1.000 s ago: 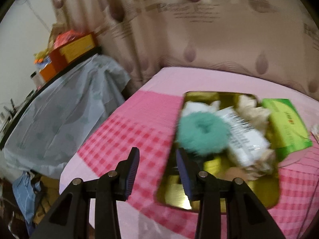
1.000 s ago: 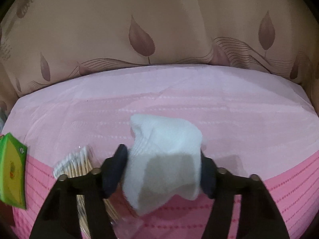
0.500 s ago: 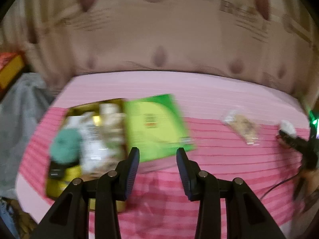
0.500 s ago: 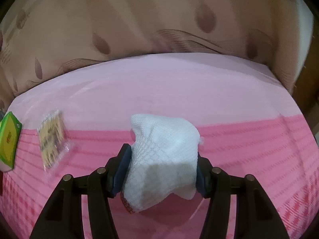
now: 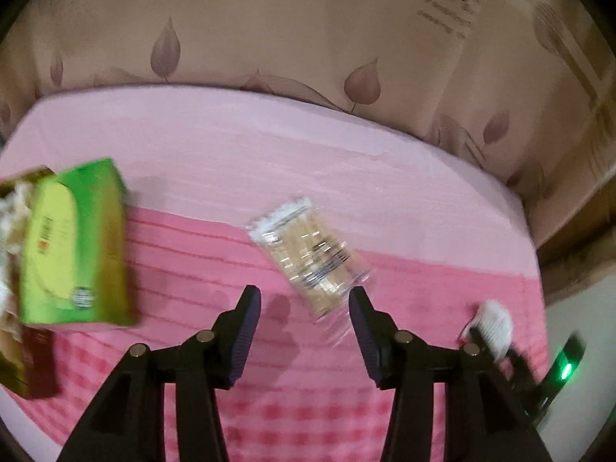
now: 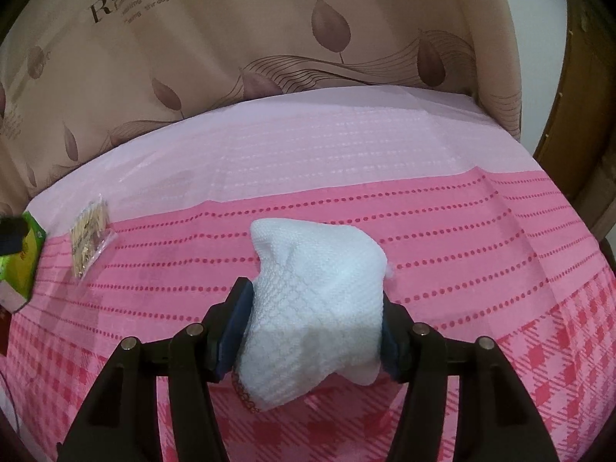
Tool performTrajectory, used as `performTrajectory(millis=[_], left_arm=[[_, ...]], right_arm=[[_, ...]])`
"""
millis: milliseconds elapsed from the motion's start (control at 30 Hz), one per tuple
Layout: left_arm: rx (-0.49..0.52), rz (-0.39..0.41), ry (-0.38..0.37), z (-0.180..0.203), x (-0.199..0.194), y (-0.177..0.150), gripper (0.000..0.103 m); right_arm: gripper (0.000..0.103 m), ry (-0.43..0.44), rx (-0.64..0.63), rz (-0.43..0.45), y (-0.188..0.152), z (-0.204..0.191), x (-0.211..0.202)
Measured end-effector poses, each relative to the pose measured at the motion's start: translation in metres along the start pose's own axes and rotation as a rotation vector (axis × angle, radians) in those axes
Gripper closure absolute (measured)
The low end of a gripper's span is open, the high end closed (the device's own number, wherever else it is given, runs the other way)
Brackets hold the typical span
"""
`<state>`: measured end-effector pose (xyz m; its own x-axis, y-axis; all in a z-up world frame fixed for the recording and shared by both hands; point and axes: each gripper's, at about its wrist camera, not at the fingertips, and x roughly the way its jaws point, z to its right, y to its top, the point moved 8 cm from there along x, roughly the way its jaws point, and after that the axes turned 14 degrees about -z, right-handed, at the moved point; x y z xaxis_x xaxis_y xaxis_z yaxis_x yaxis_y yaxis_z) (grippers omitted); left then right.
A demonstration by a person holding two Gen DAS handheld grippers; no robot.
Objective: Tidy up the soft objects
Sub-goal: 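Grasp the cotton swab pack with the left tool while the right tool holds the sock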
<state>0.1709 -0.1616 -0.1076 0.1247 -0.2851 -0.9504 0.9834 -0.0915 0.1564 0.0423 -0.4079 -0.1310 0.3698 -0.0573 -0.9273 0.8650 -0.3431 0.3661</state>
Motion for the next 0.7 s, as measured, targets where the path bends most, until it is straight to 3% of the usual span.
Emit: performTrajectory(millis=[100,367,700], left_arm=[[-0.064,0.01,-0.001,0.011,0.016,0.014,0.054],[-0.159,0.032,0.129,0.02,0.05,0.039,0.054],[-0.179,0.063,0.294,0.026,0.077,0.046,0.054]], right_arm=[[0.045,0.013,0.003,0.0,0.0,0.001,-0.001],[0.041,0.036,0.001,-0.001,0.0,0.001,-0.002],[0.038,0.056,0.001,-0.003,0.0,-0.001,-0.004]])
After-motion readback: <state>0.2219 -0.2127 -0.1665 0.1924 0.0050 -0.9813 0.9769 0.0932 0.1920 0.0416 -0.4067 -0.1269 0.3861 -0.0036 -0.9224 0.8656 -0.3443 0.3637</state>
